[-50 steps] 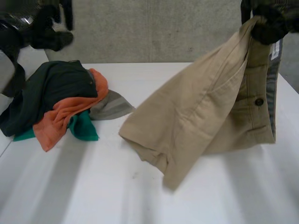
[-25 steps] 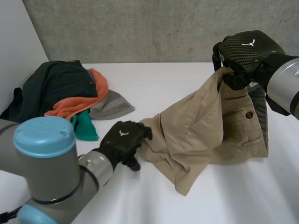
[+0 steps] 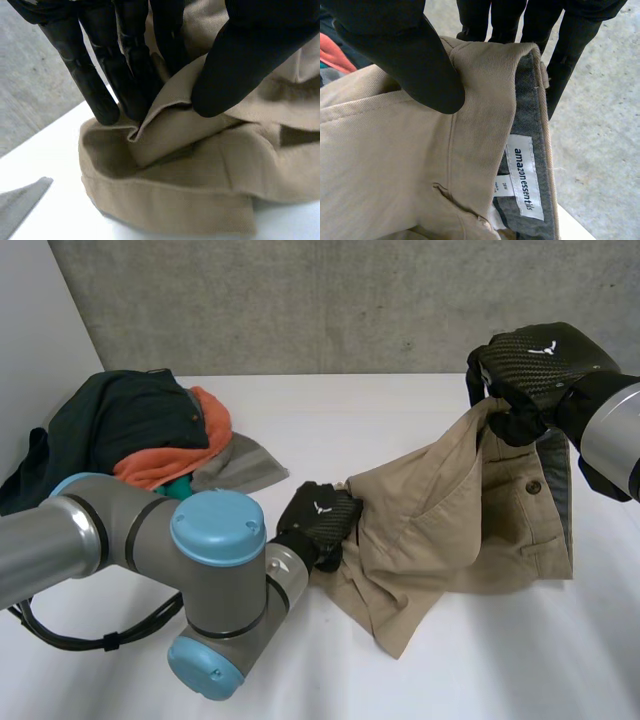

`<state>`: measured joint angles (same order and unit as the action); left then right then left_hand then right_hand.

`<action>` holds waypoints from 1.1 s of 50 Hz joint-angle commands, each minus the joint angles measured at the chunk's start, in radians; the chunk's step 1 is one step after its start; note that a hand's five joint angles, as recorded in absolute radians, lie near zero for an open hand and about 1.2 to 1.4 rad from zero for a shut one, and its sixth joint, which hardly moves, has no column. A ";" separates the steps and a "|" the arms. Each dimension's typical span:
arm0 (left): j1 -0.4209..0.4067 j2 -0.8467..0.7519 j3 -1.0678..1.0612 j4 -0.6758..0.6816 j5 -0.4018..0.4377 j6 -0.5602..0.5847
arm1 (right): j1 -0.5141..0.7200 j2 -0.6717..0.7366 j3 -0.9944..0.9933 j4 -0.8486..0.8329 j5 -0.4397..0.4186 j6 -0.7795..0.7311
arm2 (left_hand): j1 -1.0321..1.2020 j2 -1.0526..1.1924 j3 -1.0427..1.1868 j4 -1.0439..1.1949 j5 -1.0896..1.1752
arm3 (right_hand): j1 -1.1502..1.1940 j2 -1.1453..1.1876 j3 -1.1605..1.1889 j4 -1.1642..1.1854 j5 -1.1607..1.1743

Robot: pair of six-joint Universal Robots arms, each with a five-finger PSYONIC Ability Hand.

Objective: Fold the laundry.

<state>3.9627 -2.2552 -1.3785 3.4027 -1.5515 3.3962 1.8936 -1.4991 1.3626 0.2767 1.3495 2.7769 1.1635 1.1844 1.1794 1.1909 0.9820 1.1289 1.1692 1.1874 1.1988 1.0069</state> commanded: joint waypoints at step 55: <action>0.417 -0.131 0.703 -0.255 -0.013 -0.279 | -0.008 0.611 -0.554 -0.394 0.098 0.093 | 0.233 0.212 0.217 0.205 0.240 | 0.267 0.227 0.209 0.197 0.215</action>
<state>4.3806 -2.1993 -0.7798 3.0239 -1.5121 3.0340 1.8448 -1.0590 0.9031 0.1521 1.3294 2.8674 1.1635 1.1973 1.1887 1.1993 0.9820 1.1289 1.1692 1.1874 1.1991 1.0069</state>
